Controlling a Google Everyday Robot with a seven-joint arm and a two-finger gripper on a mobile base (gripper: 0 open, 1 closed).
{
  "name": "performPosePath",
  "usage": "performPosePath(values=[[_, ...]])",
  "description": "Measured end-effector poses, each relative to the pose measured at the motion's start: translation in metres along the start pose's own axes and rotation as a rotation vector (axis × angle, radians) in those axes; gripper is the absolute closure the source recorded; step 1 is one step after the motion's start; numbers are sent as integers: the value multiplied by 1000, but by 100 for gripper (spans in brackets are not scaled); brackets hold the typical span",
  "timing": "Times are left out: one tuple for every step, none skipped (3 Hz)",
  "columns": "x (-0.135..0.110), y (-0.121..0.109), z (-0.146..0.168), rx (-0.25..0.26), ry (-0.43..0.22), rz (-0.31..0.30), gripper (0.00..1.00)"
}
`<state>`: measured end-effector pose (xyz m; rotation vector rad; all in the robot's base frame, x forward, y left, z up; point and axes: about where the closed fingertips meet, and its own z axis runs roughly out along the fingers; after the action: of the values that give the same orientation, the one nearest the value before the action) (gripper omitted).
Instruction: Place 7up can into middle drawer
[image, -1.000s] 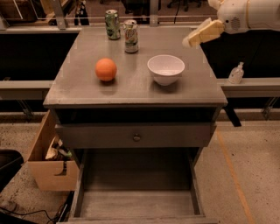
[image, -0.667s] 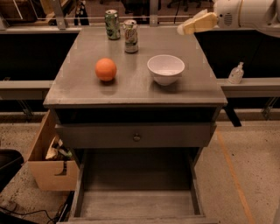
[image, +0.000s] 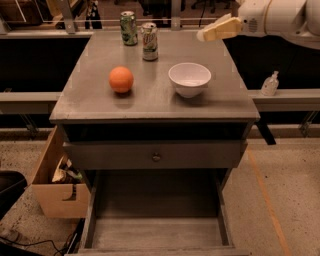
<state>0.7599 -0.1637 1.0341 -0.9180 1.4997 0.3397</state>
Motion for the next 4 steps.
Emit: performPosePath(values=[[16,19,37,45,1,58,0],[25,20,73,113,-33,98,0],[33,14,110,134,-70,124,0],[32,2,143,116,-99,143,0]])
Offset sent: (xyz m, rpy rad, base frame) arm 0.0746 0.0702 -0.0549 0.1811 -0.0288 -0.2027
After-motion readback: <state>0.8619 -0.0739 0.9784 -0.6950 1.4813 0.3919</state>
